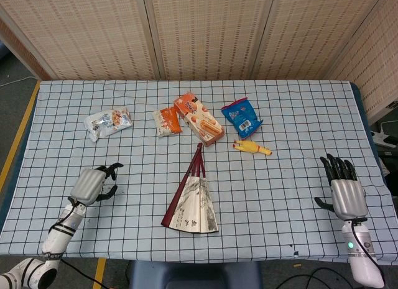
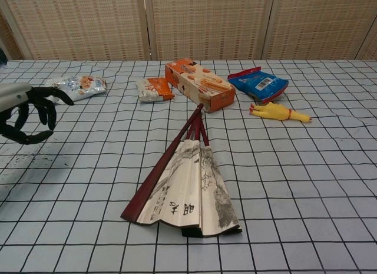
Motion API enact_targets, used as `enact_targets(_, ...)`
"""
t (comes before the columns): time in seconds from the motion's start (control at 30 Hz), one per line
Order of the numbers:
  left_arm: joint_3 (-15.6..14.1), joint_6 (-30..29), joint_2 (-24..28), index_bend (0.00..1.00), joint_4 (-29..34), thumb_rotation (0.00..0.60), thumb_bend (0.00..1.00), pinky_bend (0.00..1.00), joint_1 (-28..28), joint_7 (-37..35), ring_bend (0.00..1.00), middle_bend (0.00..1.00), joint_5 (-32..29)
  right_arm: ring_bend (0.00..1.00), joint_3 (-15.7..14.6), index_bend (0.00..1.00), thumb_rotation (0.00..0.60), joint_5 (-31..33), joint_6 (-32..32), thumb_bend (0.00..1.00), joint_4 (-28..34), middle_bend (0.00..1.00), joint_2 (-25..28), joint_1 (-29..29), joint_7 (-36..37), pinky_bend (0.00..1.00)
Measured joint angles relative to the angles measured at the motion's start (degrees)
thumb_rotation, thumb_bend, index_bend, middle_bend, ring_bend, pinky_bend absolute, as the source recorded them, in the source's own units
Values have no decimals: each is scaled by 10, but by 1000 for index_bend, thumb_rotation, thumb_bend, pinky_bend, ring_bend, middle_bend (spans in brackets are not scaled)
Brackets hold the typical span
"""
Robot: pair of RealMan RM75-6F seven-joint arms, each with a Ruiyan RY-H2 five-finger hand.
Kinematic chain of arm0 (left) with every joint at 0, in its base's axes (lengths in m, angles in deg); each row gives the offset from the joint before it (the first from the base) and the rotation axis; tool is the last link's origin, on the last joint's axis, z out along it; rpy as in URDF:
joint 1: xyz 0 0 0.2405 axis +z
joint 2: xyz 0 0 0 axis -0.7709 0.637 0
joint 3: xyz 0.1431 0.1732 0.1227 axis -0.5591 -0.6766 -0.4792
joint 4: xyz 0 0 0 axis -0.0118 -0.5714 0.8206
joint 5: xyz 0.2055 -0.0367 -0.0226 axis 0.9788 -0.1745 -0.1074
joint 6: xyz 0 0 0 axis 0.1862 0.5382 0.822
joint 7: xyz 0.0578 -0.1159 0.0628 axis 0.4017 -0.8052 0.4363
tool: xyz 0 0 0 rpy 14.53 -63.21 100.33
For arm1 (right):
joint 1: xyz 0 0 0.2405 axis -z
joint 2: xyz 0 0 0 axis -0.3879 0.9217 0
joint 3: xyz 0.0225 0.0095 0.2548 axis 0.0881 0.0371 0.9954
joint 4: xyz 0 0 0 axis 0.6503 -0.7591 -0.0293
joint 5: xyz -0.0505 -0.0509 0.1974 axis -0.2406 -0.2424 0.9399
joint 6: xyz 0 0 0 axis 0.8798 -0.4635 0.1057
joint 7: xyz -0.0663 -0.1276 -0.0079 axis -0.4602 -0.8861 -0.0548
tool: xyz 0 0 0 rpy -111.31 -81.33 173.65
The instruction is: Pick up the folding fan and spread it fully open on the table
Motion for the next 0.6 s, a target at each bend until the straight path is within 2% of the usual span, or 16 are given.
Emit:
enact_targets(0.1, 18, 55, -37, 282, -30, 600, 398, 889, -58, -16, 666, 764, -3, 0, 2, 0, 600, 7, 11, 67, -7, 0, -1, -3, 1, 0)
enact_targets(0.23, 33, 70, -92, 323, -69, 600, 397, 980, -96, -37, 780, 891, -6, 0, 6, 0, 600, 19, 27, 67, -17, 0, -3, -8, 5, 0)
enact_targets(0.33, 43, 96, -104, 336, -79, 600, 398, 998, -116, -58, 805, 914, -19, 0, 6, 0, 600, 21, 31, 67, -20, 0, -5, -10, 5, 0)
enact_targets(0.47, 61, 160, -116, 335, -97, 600, 396, 1000, -151, -91, 813, 922, -49, 0, 6, 0, 600, 22, 34, 67, -21, 0, -5, -11, 5, 0)
enact_targets(0.6, 70, 171, -137, 354, -122, 600, 387, 1000, -168, -106, 830, 940, -59, 0, 8, 0, 600, 21, 30, 67, -20, 0, -6, -10, 5, 0)
